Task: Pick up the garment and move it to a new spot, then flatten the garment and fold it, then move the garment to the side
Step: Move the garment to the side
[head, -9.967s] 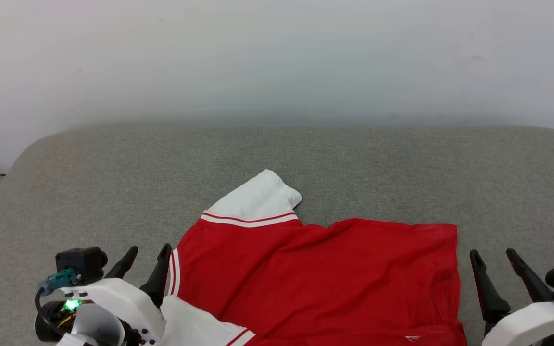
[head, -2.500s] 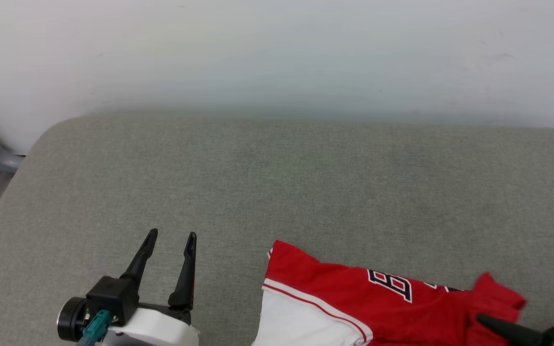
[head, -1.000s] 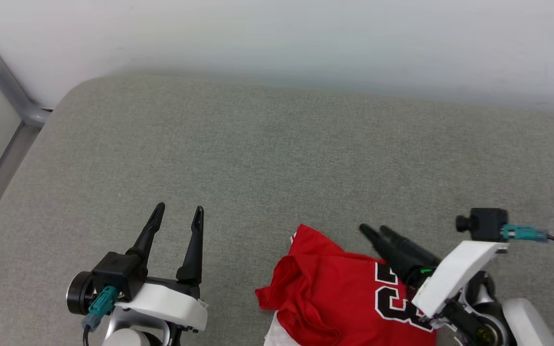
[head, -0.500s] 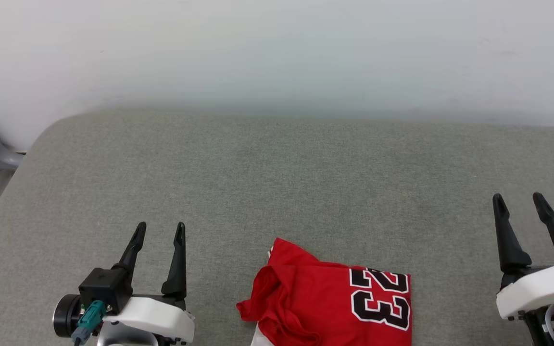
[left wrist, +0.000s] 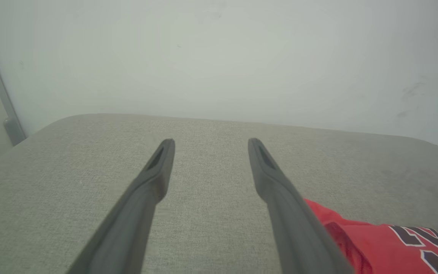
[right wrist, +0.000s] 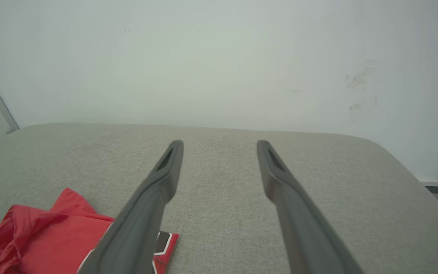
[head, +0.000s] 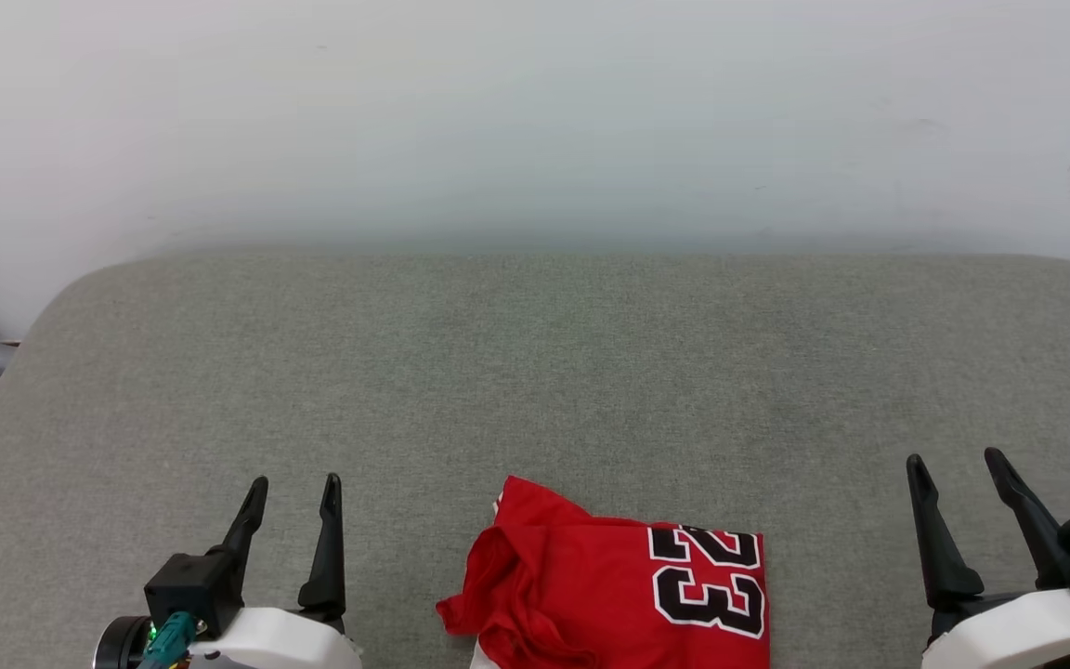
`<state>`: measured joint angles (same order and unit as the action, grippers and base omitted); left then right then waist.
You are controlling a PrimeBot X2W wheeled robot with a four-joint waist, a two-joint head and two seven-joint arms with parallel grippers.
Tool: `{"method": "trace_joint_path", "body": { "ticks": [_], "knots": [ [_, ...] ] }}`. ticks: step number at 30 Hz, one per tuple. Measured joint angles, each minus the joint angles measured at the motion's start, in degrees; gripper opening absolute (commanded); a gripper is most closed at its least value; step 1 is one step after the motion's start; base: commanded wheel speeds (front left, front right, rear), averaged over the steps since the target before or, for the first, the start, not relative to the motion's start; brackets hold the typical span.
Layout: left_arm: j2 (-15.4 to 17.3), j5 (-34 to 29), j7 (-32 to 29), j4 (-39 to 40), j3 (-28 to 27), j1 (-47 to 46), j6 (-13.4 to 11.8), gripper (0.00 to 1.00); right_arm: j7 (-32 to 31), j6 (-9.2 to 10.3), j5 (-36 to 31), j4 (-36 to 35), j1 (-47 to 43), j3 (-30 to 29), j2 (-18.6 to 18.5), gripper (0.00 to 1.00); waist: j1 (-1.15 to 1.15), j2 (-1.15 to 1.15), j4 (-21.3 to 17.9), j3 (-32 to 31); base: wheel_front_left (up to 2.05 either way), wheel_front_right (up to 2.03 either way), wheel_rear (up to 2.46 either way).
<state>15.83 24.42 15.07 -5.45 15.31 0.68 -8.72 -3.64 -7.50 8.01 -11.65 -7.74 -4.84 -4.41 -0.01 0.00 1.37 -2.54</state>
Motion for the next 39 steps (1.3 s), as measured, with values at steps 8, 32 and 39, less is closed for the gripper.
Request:
{"method": "trace_joint_path", "body": {
  "ticks": [8, 32, 39],
  "knots": [
    [0.2, 0.0, 0.0, -1.0, -0.5, -0.1, 0.7, 1.00, -0.9, 0.00, 0.4, -0.5, -0.2, -0.2, 0.3, 1.00, 0.00, 0.00, 0.0, 0.0, 0.00, 0.00, 0.00],
    [-4.7, -4.6, 0.0, 2.3, -3.8, -7.1, 4.3, 1.00, -34.3, -0.01, 26.1, 12.2, 2.9, 6.8, -5.4, 1.00, 0.01, 0.00, 6.8, 10.6, 0.00, 0.00, 0.00],
    [-6.2, -5.8, 0.0, 1.8, -4.8, -8.7, 5.8, 1.00, -35.3, -0.04, 29.3, 17.7, 6.8, 9.0, -5.3, 1.00, 0.01, 0.00, 8.5, 13.6, 0.00, 0.00, 0.00]
  ]
}}
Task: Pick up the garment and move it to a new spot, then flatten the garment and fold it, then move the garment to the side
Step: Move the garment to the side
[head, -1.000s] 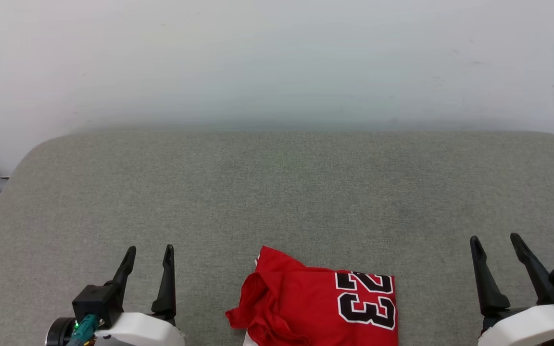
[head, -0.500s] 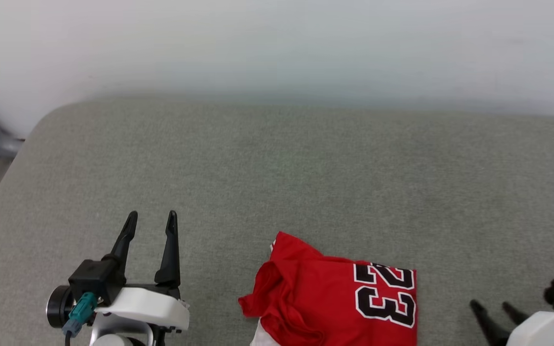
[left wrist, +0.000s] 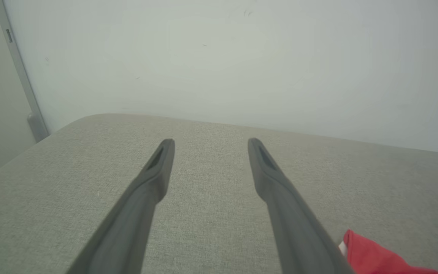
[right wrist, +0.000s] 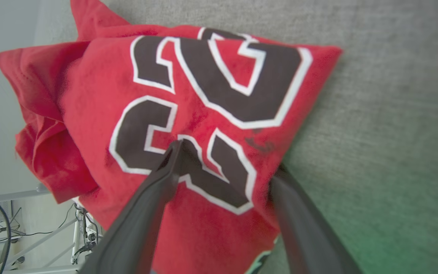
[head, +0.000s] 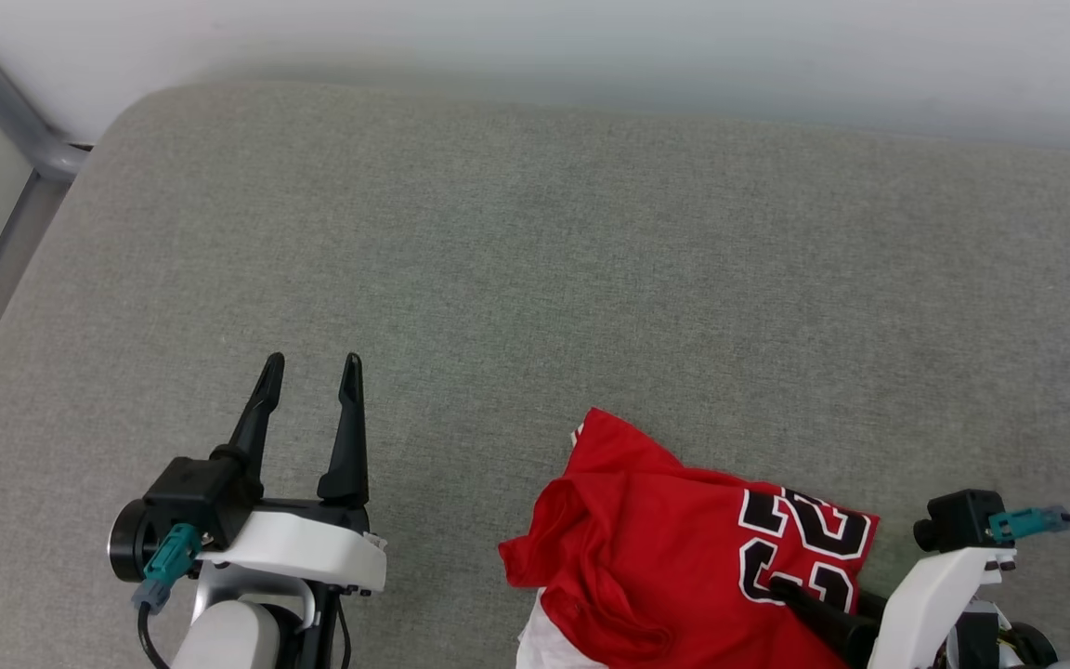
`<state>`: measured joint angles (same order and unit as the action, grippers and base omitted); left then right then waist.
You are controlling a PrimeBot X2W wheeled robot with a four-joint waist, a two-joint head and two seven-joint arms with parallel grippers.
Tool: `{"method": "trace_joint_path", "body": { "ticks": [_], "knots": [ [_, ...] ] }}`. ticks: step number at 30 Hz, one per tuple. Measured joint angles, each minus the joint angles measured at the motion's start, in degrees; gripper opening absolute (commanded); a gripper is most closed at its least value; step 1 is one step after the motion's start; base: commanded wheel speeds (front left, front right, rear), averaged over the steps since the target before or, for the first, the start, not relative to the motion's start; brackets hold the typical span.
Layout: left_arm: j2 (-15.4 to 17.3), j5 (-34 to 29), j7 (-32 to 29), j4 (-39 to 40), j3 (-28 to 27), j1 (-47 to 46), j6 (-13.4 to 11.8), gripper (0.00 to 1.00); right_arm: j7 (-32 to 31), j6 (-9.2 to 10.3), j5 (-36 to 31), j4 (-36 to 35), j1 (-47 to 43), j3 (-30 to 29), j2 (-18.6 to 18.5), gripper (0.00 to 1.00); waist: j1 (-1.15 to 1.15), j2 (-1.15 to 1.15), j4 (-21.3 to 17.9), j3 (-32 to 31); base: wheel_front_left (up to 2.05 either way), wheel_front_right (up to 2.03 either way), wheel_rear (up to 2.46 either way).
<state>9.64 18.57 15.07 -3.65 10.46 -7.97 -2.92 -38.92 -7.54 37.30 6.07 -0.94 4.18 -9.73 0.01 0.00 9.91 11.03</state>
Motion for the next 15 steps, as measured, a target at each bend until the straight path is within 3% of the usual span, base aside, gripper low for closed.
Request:
{"method": "trace_joint_path", "body": {
  "ticks": [1, 2, 3, 4, 11, 14, 15],
  "knots": [
    [-0.2, -0.3, 0.0, -0.2, -0.2, -0.1, 0.2, 1.00, -0.5, -0.01, 0.4, 0.8, 0.3, 0.1, 0.0, 0.99, 0.00, 0.00, 0.3, 0.3, 0.00, 0.00, 0.00],
    [-0.7, -0.7, 0.0, -0.5, -0.6, -0.1, 0.5, 1.00, -1.6, -0.03, 0.8, 2.0, 1.1, 0.4, -0.3, 0.37, 0.00, 0.00, 0.7, 0.6, 0.00, 0.00, 0.00],
    [-0.7, -0.7, 0.0, -0.5, -0.6, -0.1, 0.5, 1.00, -1.6, -0.03, 0.8, 2.0, 1.1, 0.4, -0.3, 0.04, 0.00, 0.00, 0.7, 0.6, 0.00, 0.00, 0.00],
    [-0.9, -0.9, 0.0, -0.6, -0.9, -0.1, 0.8, 1.00, -1.8, -0.03, 1.2, 2.3, 1.2, 0.4, -0.3, 0.00, 0.00, 0.00, 0.9, 0.7, 0.00, 0.00, 0.00],
    [-1.9, -1.9, 0.0, -1.1, -2.2, -0.1, 2.2, 1.00, -1.3, -0.01, 2.1, 1.9, 2.0, 2.0, -0.8, 0.00, 0.00, 0.00, 0.5, -0.2, 0.00, 0.00, 0.00],
    [-2.2, -2.8, 0.0, -1.3, -2.5, 0.4, 2.8, 1.00, -0.3, -0.01, -1.1, 0.9, 2.9, 2.1, -1.6, 0.00, 0.00, 0.00, -0.3, -1.2, 0.00, 0.00, 0.00],
    [-2.3, -3.3, 0.0, -1.1, -3.1, 1.0, 3.0, 1.00, -0.2, 0.01, -5.3, -0.5, 3.7, 1.8, -3.2, 0.00, 0.00, 0.00, -1.6, -2.1, 0.00, 0.00, 0.00]
  ]
}}
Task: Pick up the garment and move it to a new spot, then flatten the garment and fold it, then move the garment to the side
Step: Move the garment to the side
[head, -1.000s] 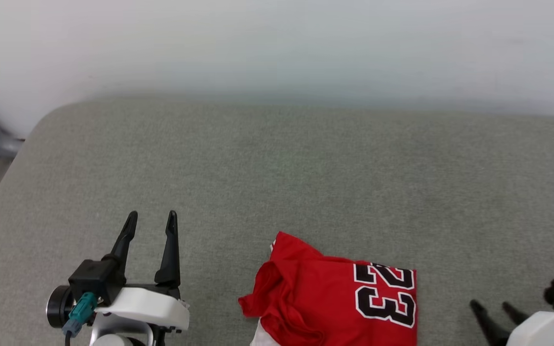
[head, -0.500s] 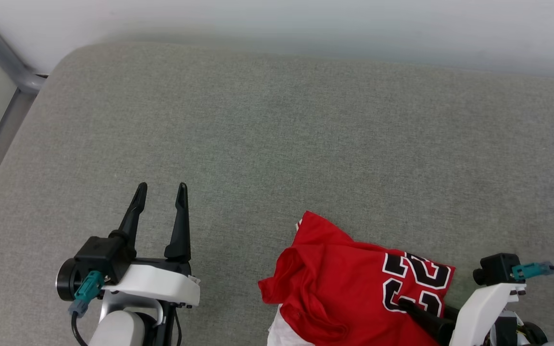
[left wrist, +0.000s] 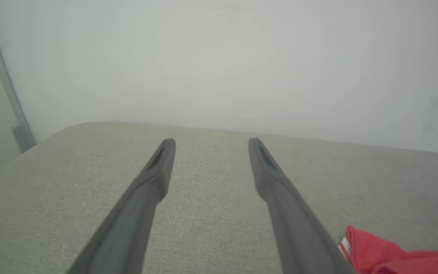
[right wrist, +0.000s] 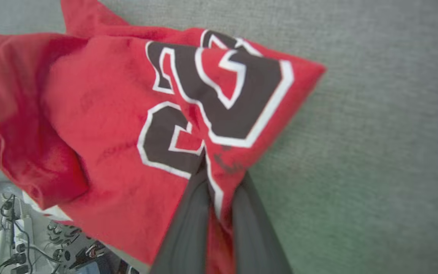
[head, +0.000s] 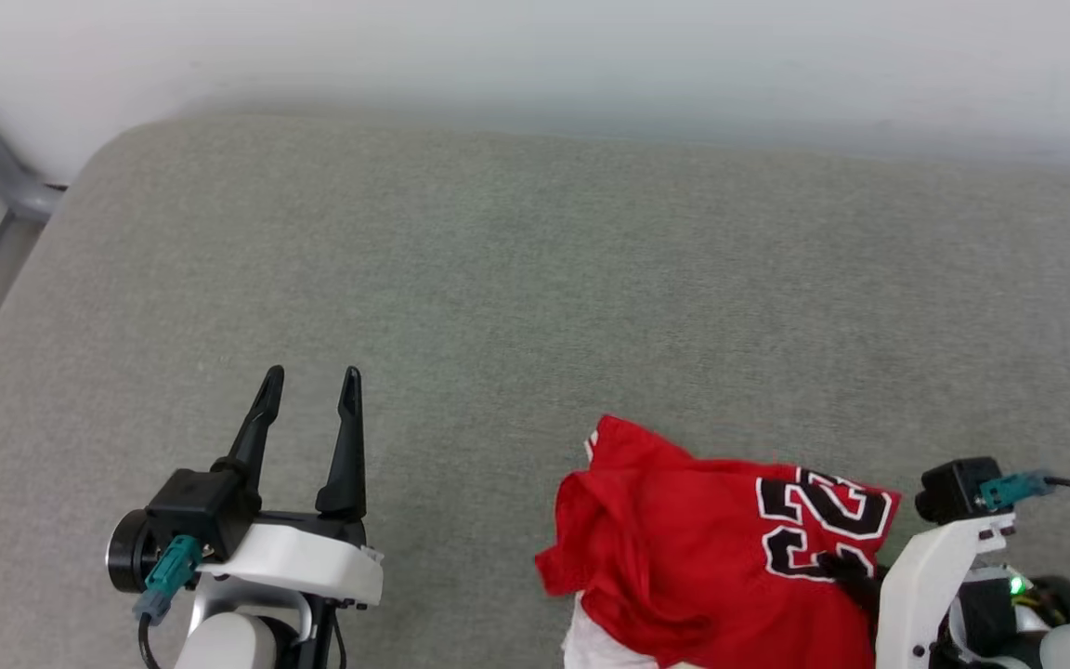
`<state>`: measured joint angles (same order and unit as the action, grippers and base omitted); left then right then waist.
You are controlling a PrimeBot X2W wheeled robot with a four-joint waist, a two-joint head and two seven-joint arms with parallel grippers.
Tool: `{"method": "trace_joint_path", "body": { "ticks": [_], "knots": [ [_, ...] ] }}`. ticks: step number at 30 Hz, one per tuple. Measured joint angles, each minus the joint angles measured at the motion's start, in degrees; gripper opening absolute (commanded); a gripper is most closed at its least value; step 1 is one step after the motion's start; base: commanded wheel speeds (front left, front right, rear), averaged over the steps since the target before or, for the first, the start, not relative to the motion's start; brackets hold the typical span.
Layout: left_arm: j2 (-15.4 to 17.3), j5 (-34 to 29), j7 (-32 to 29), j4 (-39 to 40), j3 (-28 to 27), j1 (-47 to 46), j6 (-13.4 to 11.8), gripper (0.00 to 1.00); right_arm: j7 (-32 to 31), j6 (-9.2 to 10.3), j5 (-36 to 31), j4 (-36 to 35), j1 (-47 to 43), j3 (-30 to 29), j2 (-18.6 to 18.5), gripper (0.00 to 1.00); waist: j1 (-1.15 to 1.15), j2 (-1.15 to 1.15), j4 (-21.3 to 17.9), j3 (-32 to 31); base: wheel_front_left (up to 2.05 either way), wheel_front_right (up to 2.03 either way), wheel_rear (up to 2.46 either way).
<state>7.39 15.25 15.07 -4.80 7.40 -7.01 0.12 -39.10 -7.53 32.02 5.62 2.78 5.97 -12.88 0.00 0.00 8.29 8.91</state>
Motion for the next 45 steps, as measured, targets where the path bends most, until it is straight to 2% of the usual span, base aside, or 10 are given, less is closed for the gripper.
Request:
{"method": "trace_joint_path", "body": {
  "ticks": [7, 13, 18, 25, 27, 28, 35, 40, 44, 45],
  "knots": [
    [0.0, -0.5, 0.0, 1.2, -1.9, 2.0, 0.2, 1.00, -1.5, 0.01, -6.4, -3.6, 1.3, -0.5, -3.5, 0.00, 0.00, 0.00, -5.6, -1.4, 0.00, 0.00, 0.00],
    [0.2, -1.5, 0.0, 3.1, -2.1, 1.9, 0.4, 1.00, -3.8, 0.01, -9.8, -7.4, 3.3, -1.7, -7.1, 0.00, 0.00, 0.00, -12.3, -1.3, 0.00, 0.00, 0.00],
    [0.5, -2.4, 0.0, 4.1, -1.5, 0.5, 0.9, 1.00, -3.8, 0.01, -10.5, -7.6, 6.7, -2.3, -9.6, 0.00, 0.00, 0.00, -18.4, 0.0, 0.00, 0.00, 0.00],
    [1.5, -3.7, -0.6, 5.8, 0.2, -4.0, 1.9, 1.00, -1.3, 0.01, -11.6, -3.0, 13.3, -4.1, -11.3, 0.00, 0.00, 0.00, -24.5, 5.3, 0.00, 0.00, 0.00],
    [2.5, -4.6, -1.6, 7.4, 1.1, -6.4, 2.4, 1.00, 0.7, 0.01, -12.8, 0.6, 17.6, -5.5, -12.2, 0.00, 0.00, 0.00, -25.9, 8.7, 0.00, 0.00, 0.00],
    [3.1, -5.4, -2.6, 8.9, 1.9, -8.8, 2.9, 1.00, 3.1, 0.01, -13.5, 4.7, 22.0, -7.4, -12.8, 0.00, 0.00, 0.00, -26.8, 12.3, 0.00, 0.00, 0.00],
    [4.3, -6.6, -4.5, 12.3, 3.7, -12.9, 3.8, 1.00, 7.9, 0.00, -15.7, 13.3, 30.0, -13.2, -14.2, 0.00, 0.01, 0.00, -27.0, 19.4, 0.00, 0.00, 0.00],
    [5.2, -7.3, -5.6, 14.5, 5.1, -16.1, 4.4, 1.00, 11.5, 0.00, -20.6, 21.0, 35.7, -19.6, -16.0, 0.00, 0.01, 0.00, -25.5, 25.2, 0.00, 0.00, 0.00],
    [5.4, -7.6, -5.7, 15.0, 5.9, -17.6, 4.8, 1.00, 14.6, 0.00, -24.2, 25.1, 38.3, -22.3, -15.6, 0.00, 0.01, 0.00, -23.9, 27.4, 0.00, 0.00, 0.00],
    [5.4, -7.6, -5.7, 15.1, 6.1, -17.9, 4.8, 1.00, 15.4, 0.00, -25.0, 26.2, 38.6, -22.9, -15.2, 0.24, 0.01, 0.00, -23.6, 27.7, 0.00, 0.00, 0.00]
  ]
}}
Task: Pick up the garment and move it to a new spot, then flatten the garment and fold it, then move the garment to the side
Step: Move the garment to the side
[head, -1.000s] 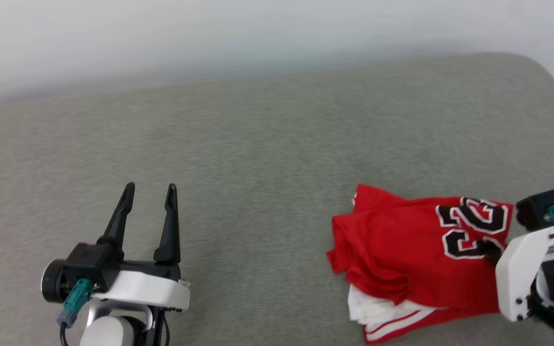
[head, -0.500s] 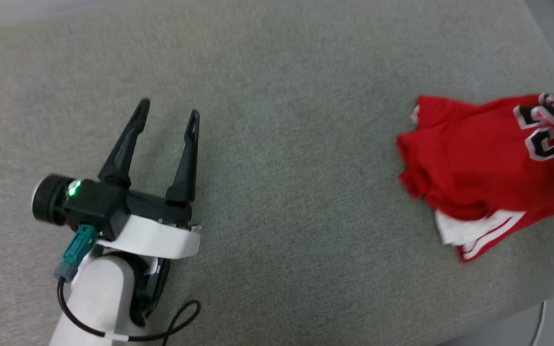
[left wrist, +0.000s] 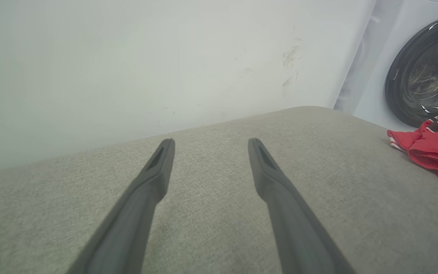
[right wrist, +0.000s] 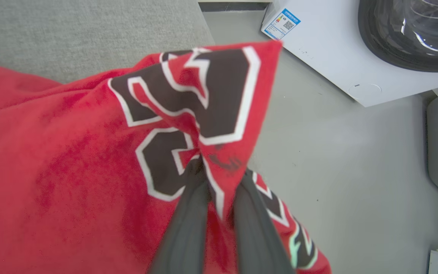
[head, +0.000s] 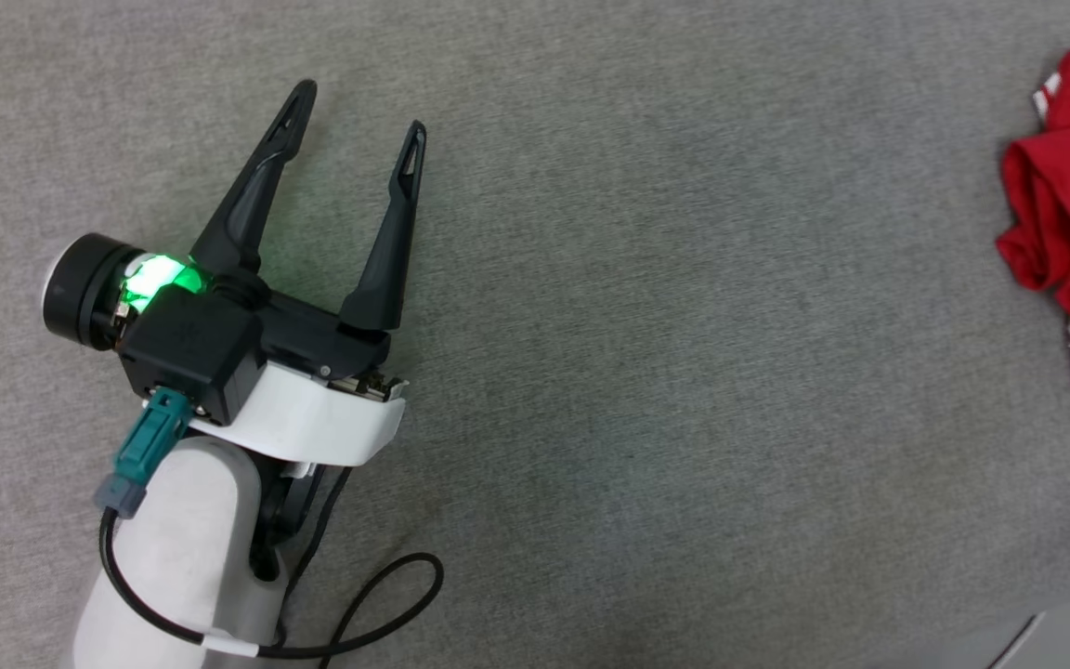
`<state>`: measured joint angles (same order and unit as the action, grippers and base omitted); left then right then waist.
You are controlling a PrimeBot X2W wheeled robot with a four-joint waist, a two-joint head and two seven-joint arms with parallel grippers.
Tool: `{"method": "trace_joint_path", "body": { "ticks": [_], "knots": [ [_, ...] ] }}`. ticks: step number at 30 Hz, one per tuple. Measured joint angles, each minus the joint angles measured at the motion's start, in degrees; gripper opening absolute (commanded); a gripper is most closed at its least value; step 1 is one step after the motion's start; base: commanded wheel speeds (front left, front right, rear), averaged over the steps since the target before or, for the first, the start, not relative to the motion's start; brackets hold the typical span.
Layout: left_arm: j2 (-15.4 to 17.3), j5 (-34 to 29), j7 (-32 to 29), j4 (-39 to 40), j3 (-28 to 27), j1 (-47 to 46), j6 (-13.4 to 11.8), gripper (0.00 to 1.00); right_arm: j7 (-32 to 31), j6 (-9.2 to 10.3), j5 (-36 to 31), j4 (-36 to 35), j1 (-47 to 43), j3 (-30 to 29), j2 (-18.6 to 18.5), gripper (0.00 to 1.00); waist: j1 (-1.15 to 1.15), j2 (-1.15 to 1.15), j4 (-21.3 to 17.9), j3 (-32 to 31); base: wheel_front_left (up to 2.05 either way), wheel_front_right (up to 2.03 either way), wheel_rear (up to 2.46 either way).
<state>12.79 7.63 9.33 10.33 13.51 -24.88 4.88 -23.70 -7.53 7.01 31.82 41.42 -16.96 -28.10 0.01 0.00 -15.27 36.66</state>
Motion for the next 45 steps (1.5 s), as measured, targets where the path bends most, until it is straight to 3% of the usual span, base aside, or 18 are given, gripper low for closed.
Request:
{"method": "trace_joint_path", "body": {
  "ticks": [1, 2, 6, 7, 11, 17, 28, 34, 45],
  "knots": [
    [0.0, 0.0, 0.0, 0.1, 0.1, -0.2, 0.0, 1.00, 0.8, 0.00, -0.9, 1.1, 0.4, -0.7, 0.5, 0.48, 0.00, 0.00, 0.4, 0.3, 0.00, 0.00, 0.00],
    [0.0, 0.0, 0.0, 0.1, 0.3, -0.4, 0.0, 1.00, 1.5, 0.00, -1.8, 2.1, 0.8, -1.7, 1.0, 1.00, 0.00, 0.00, 0.6, 0.5, 0.00, 0.00, 0.00],
    [-0.1, 0.0, 0.2, 0.0, 0.9, -0.4, 0.0, 1.00, 5.0, -0.01, -6.2, 5.4, 1.9, -5.9, 2.4, 1.00, 0.00, 0.00, 1.3, 0.2, 0.00, 0.00, 0.00],
    [-0.1, 0.2, 0.7, -0.7, 1.0, -0.4, 0.0, 1.00, 8.1, 0.00, -9.7, 6.7, 1.9, -10.0, 3.1, 1.00, 0.00, 0.00, 1.5, -0.8, 0.00, 0.00, 0.00],
    [-0.5, 0.9, 1.7, -2.2, 0.9, 0.7, -0.4, 1.00, 12.7, 0.00, -14.0, 6.6, 1.4, -15.1, 5.0, 1.00, 0.00, 0.00, 1.9, -3.1, 0.00, 0.00, 0.00],
    [-2.1, 2.9, 3.4, -5.1, 0.1, 5.1, -2.1, 1.00, 20.7, 0.00, -15.8, 3.7, -4.4, -16.9, 9.6, 1.00, -0.01, 0.00, 2.7, -8.5, 0.00, 0.00, 0.00],
    [-4.3, 6.9, 4.8, -9.9, -2.4, 14.8, -5.2, 1.00, 28.6, 0.01, -10.5, -6.6, -19.3, -8.7, 17.6, 1.00, -0.03, 0.00, 5.6, -20.3, 0.00, 0.00, 0.00],
    [-5.2, 9.2, 5.1, -11.8, -4.2, 19.7, -6.5, 1.00, 29.2, -0.01, -9.8, -13.8, -27.1, -2.6, 21.3, 1.00, -0.03, 0.00, 8.1, -26.0, 0.00, 0.00, 0.00],
    [-4.5, 10.2, 5.5, -14.5, -7.2, 24.5, -8.4, 1.00, 27.6, 0.01, -4.8, -27.0, -37.8, 6.2, 24.0, 1.00, -0.03, 0.00, 13.9, -33.7, 0.00, 0.00, 0.00]
  ]
}}
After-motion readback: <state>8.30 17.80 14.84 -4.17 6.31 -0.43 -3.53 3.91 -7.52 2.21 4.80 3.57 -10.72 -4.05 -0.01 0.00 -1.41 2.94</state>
